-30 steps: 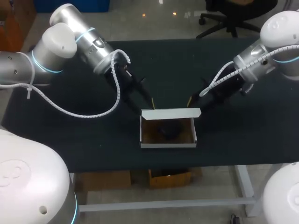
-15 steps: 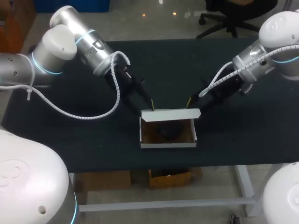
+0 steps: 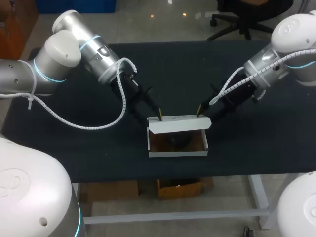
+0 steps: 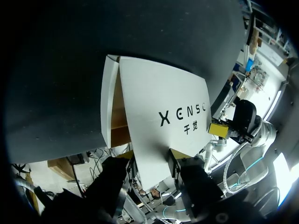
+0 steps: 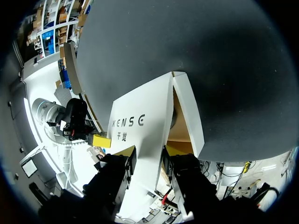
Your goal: Assemble the packaging by folding the flat box into shape, placing the metal phone stand inside, and closing the box properly
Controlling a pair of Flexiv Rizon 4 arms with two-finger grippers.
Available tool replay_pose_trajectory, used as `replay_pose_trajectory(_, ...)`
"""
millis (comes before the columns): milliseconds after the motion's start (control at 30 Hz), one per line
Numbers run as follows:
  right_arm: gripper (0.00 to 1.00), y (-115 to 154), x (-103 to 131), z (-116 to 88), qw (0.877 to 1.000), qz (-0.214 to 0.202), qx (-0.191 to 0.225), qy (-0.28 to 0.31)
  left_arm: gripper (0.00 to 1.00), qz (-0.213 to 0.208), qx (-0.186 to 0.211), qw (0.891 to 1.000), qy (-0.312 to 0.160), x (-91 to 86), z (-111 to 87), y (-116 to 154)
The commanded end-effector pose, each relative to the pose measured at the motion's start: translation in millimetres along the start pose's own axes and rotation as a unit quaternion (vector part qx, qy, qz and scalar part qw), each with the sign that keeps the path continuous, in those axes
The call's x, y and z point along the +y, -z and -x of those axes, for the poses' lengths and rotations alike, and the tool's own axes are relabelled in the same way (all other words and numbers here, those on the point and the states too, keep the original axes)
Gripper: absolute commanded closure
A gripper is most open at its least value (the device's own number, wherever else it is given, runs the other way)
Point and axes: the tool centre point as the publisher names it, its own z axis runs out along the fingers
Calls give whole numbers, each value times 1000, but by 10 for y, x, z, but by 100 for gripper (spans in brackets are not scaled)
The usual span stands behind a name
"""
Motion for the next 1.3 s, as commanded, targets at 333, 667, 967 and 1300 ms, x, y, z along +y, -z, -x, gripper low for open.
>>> replay_pose_trajectory(333, 64, -79, -22, 61, 1000, 0, -2, -2, 58, -6, 1, 1000, 4, 2, 61, -45)
replay_pose_trajectory(667, 64, -87, -10, 125, 1000, -1, -1, -6, 58, -8, -1, 1000, 4, -4, 90, -46)
replay_pose_trajectory(967, 63, -100, -8, 149, 1000, -3, -1, -6, 58, -9, -3, 1000, 4, -12, 111, -60)
replay_pose_trajectory(1300, 60, -133, -5, 179, 1000, -7, -3, -2, 58, -10, -5, 1000, 1, -14, 141, -69)
